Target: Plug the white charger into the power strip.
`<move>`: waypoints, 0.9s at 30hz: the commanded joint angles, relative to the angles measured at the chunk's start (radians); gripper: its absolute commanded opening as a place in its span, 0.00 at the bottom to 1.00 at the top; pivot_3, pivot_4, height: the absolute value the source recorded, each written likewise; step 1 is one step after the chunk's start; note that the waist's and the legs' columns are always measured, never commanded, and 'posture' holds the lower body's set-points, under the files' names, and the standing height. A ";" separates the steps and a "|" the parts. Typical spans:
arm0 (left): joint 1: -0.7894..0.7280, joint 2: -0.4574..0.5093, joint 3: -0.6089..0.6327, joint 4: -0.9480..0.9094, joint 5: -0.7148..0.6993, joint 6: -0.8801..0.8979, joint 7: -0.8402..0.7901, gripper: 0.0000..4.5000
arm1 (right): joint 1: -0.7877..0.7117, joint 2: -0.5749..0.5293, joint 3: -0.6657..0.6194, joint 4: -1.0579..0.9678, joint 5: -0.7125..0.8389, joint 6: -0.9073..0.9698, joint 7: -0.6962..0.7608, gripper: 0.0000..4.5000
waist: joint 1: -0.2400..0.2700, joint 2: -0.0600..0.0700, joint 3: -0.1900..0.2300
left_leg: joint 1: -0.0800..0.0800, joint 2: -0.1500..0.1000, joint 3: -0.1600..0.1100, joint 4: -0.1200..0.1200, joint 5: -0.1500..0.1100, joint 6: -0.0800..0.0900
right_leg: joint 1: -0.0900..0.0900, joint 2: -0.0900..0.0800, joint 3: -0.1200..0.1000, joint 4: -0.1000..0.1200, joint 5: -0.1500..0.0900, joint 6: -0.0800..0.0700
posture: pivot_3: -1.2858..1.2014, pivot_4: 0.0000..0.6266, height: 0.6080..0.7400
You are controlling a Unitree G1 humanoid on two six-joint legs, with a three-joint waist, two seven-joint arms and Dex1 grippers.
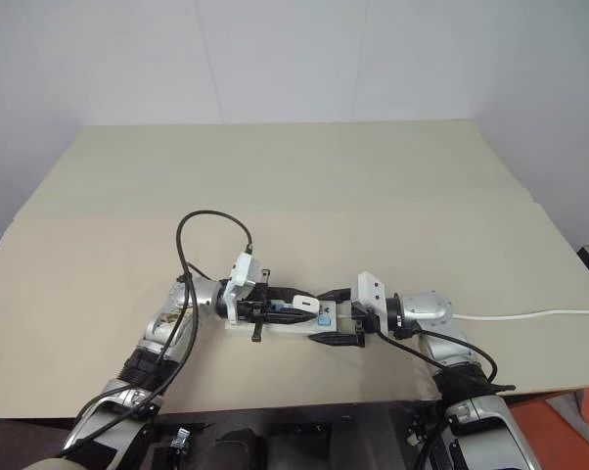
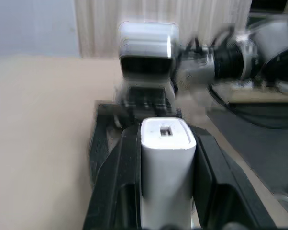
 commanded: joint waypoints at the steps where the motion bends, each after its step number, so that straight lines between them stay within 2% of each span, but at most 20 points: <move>1: 0.007 -0.015 -0.035 0.025 0.023 -0.002 -0.006 0.23 | 0.011 0.006 0.003 -0.016 -0.009 0.017 -0.024 0.76 | 0.000 0.000 0.000 | 0.000 0.000 0.000 0.000 0.000 0.000 | 0.000 0.000 0.000 0.000 0.000 0.000 | 0.52 0.24 1.00; 8: -0.007 -0.017 -0.036 0.061 0.041 -0.025 -0.008 0.23 | 0.014 0.002 -0.001 -0.024 -0.007 0.022 -0.027 0.76 | 0.004 0.000 0.000 | 0.000 0.000 0.000 0.000 0.000 0.000 | 0.000 0.000 0.000 0.000 0.000 0.000 | 0.52 0.24 1.00; 27: 0.038 0.147 0.001 0.105 0.060 -0.036 -0.029 0.23 | 0.003 -0.006 0.008 -0.001 -0.007 0.014 -0.018 0.76 | -0.007 0.001 0.000 | 0.003 0.002 0.001 -0.002 0.000 0.000 | 0.001 0.002 0.001 0.000 0.000 0.000 | 0.52 0.24 1.00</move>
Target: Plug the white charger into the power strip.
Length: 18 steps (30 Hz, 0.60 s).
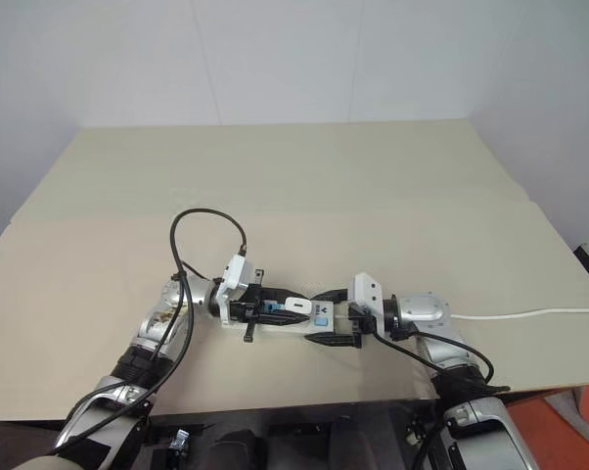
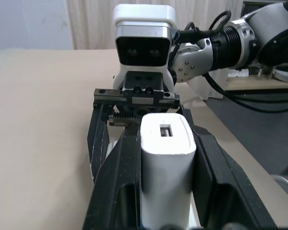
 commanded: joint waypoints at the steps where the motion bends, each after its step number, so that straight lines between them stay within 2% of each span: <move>1: 0.050 0.086 -0.003 0.063 0.071 0.027 0.009 0.23 | 0.000 -0.012 -0.006 0.014 -0.007 0.004 0.004 0.76 | -0.002 0.000 0.000 | 0.000 0.000 0.000 0.000 0.000 0.000 | 0.000 0.000 0.000 0.000 0.000 0.000 | 0.52 0.24 1.00; 9: 0.065 0.119 -0.032 0.041 0.079 0.068 0.028 0.23 | 0.002 -0.012 -0.003 0.014 -0.006 0.005 0.004 0.76 | -0.002 0.000 0.000 | 0.001 0.001 0.001 -0.001 0.000 0.000 | 0.000 0.001 0.001 0.000 0.000 0.000 | 0.52 0.24 1.00; 18: 0.036 0.078 -0.089 0.048 0.104 0.074 0.067 0.23 | -0.001 -0.012 -0.001 0.016 -0.009 0.005 0.002 0.76 | 0.002 0.000 0.000 | 0.003 0.001 0.001 -0.001 0.000 0.000 | 0.003 0.001 0.001 -0.001 0.000 0.000 | 0.52 0.24 1.00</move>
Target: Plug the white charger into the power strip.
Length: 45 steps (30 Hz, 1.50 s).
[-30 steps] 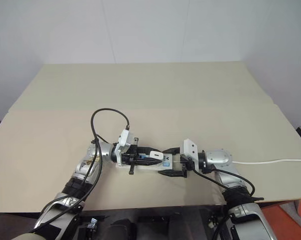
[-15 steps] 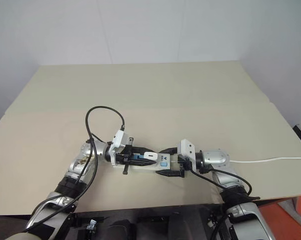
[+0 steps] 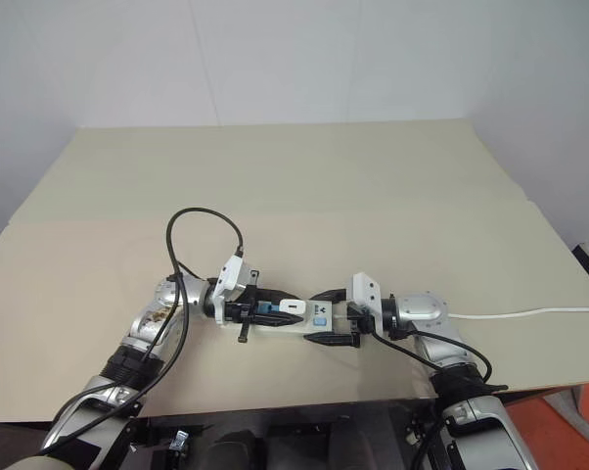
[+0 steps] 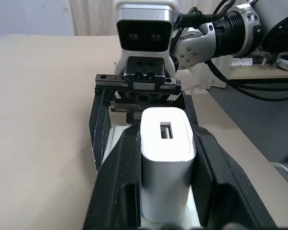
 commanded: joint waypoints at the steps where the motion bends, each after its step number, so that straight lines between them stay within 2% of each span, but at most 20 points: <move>1: 0.034 0.031 -0.054 0.082 0.110 0.043 0.031 0.23 | 0.003 -0.013 -0.005 0.007 -0.010 0.005 0.002 0.76 | 0.002 0.000 0.000 | 0.003 0.000 0.000 0.000 0.000 0.000 | 0.003 0.000 0.000 -0.001 0.000 0.000 | 0.52 0.24 1.00; 5: 0.026 0.031 -0.069 0.084 0.112 0.041 0.041 0.23 | 0.001 -0.014 -0.004 0.010 -0.011 0.004 0.002 0.76 | 0.004 0.000 0.000 | 0.005 0.000 -0.001 -0.001 0.000 0.000 | 0.008 0.000 -0.001 -0.003 -0.003 0.006 | 0.52 0.24 1.00; 16: 0.044 0.042 -0.061 0.061 0.090 0.053 0.039 0.23 | 0.000 -0.009 -0.003 0.016 -0.013 -0.003 -0.002 0.76 | 0.005 0.000 0.000 | 0.006 0.000 -0.001 -0.001 0.000 0.000 | 0.009 -0.001 -0.001 -0.003 -0.003 0.005 | 0.52 0.24 1.00; 18: 0.049 0.043 -0.051 0.051 0.066 0.071 0.027 0.40 | -0.001 -0.009 -0.003 0.018 -0.013 -0.005 0.000 0.76 | 0.003 0.001 0.000 | 0.006 0.000 -0.001 -0.001 0.000 0.000 | 0.009 -0.001 -0.001 -0.003 -0.003 0.005 | 0.52 0.24 1.00; 27: 0.030 0.043 0.006 0.034 0.033 0.124 0.018 0.99 | -0.008 -0.006 -0.002 0.029 -0.016 -0.011 0.010 0.76 | 0.005 0.002 -0.001 | 0.005 -0.001 -0.001 -0.001 0.000 0.000 | 0.009 -0.001 -0.001 -0.003 -0.004 0.006 | 0.52 0.24 1.00; 32: 0.010 0.057 0.056 -0.008 0.010 0.128 0.018 0.99 | -0.018 -0.002 0.000 0.044 -0.019 -0.022 0.015 0.76 | 0.005 0.002 -0.001 | 0.005 -0.001 -0.001 -0.001 0.000 0.000 | 0.008 -0.001 -0.001 -0.003 -0.004 0.006 | 0.52 0.24 1.00; 34: 0.002 0.078 0.069 -0.041 -0.001 0.153 0.008 1.00 | -0.021 -0.003 -0.001 0.051 -0.020 -0.028 0.016 0.92 | 0.003 0.002 -0.001 | 0.005 -0.001 -0.001 -0.001 0.000 0.000 | 0.008 -0.001 -0.001 -0.003 -0.004 0.006 | 0.52 0.24 1.00; 36: 0.002 0.138 0.083 -0.093 -0.026 0.177 -0.052 1.00 | -0.024 -0.005 -0.001 0.058 -0.024 -0.034 0.020 0.99 | 0.003 0.002 0.000 | 0.004 -0.001 -0.001 -0.001 0.000 0.000 | 0.007 -0.001 -0.001 -0.003 -0.004 0.006 | 0.52 0.24 1.00; 39: -0.002 0.204 0.111 -0.124 -0.051 0.186 -0.105 1.00 | -0.028 -0.006 -0.008 0.068 -0.023 -0.039 0.022 0.99 | 0.005 0.002 0.001 | 0.000 -0.001 -0.001 -0.001 0.000 0.000 | 0.002 -0.001 -0.001 -0.003 -0.001 0.002 | 0.52 0.24 1.00; 45: -0.029 0.258 0.177 -0.135 -0.075 0.210 -0.105 1.00 | -0.018 -0.033 -0.039 0.053 -0.015 -0.062 0.010 0.99 | 0.007 0.002 0.001 | -0.008 -0.002 -0.001 0.000 0.000 0.000 | -0.006 -0.002 -0.001 -0.003 0.000 0.000 | 0.52 0.24 1.00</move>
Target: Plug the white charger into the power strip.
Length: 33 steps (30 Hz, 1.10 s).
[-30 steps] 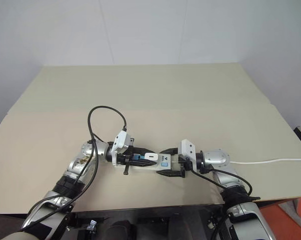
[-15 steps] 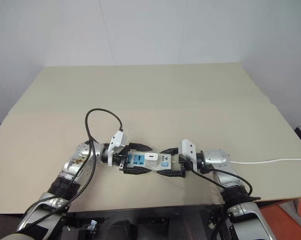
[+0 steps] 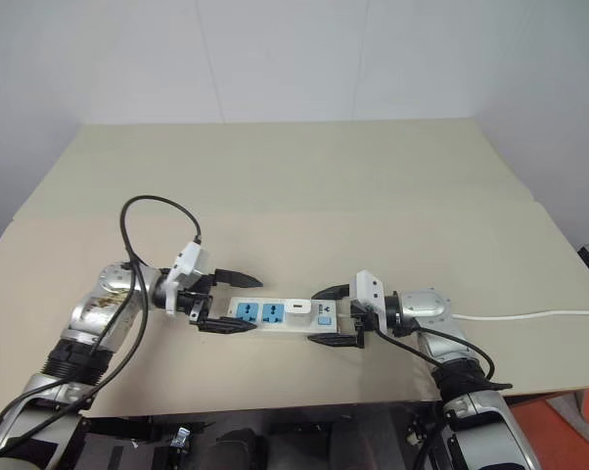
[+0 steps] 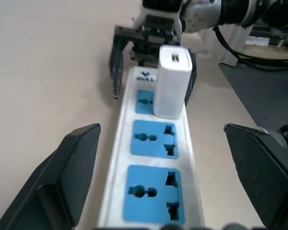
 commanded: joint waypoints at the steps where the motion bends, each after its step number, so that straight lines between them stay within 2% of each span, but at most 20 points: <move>1: -0.027 0.035 0.053 -0.036 -0.029 0.007 -0.009 1.00 | 0.014 -0.033 -0.033 -0.008 0.000 -0.015 -0.010 0.99 | 0.000 0.000 0.000 | 0.000 0.000 0.000 0.000 0.000 0.000 | 0.000 0.000 0.000 0.000 0.000 0.000 | 0.52 0.24 1.00; 7: -0.015 0.080 0.090 -0.020 -0.021 -0.012 -0.017 1.00 | 0.085 -0.128 -0.107 -0.143 0.057 0.016 -0.014 0.99 | 0.016 0.001 0.003 | -0.006 -0.001 -0.001 0.000 0.000 0.000 | -0.004 -0.001 -0.002 -0.001 0.000 0.000 | 0.52 0.24 1.00; 11: -0.026 0.125 0.125 0.027 0.004 -0.046 -0.022 1.00 | 0.174 -0.241 -0.233 -0.306 0.148 0.112 -0.030 0.99 | 0.025 0.004 0.008 | -0.007 -0.002 0.000 0.000 0.000 0.000 | -0.006 -0.002 -0.002 -0.001 -0.001 0.001 | 0.52 0.24 1.00; 14: -0.026 0.155 0.139 0.024 -0.010 -0.033 -0.037 1.00 | 0.226 -0.298 -0.293 -0.373 0.182 0.152 -0.044 0.99 | 0.028 0.004 0.008 | -0.020 -0.003 0.000 0.003 0.000 0.000 | -0.019 -0.003 -0.002 0.003 0.000 0.001 | 0.52 0.24 1.00; 19: -0.001 0.202 0.160 0.000 -0.021 -0.018 -0.060 1.00 | 0.310 -0.374 -0.393 -0.431 0.221 0.192 -0.055 0.99 | 0.027 0.004 0.008 | -0.020 -0.003 0.001 0.003 0.000 0.000 | -0.019 -0.003 -0.003 0.002 0.000 0.001 | 0.52 0.24 1.00; 26: 0.014 0.218 0.183 -0.027 -0.039 0.011 -0.054 1.00 | 0.375 -0.412 -0.476 -0.481 0.254 0.234 -0.076 0.99 | 0.026 0.004 0.008 | -0.020 -0.002 0.002 0.003 0.000 0.000 | -0.018 -0.002 -0.004 0.003 0.000 0.001 | 0.52 0.24 1.00; 33: 0.008 0.207 0.171 -0.024 -0.043 0.021 -0.046 1.00 | 0.407 -0.406 -0.492 -0.510 0.254 0.246 -0.094 0.99 | 0.026 0.004 0.008 | -0.020 -0.002 0.003 0.004 0.000 0.000 | -0.018 -0.002 -0.004 0.003 0.000 0.001 | 0.52 0.24 1.00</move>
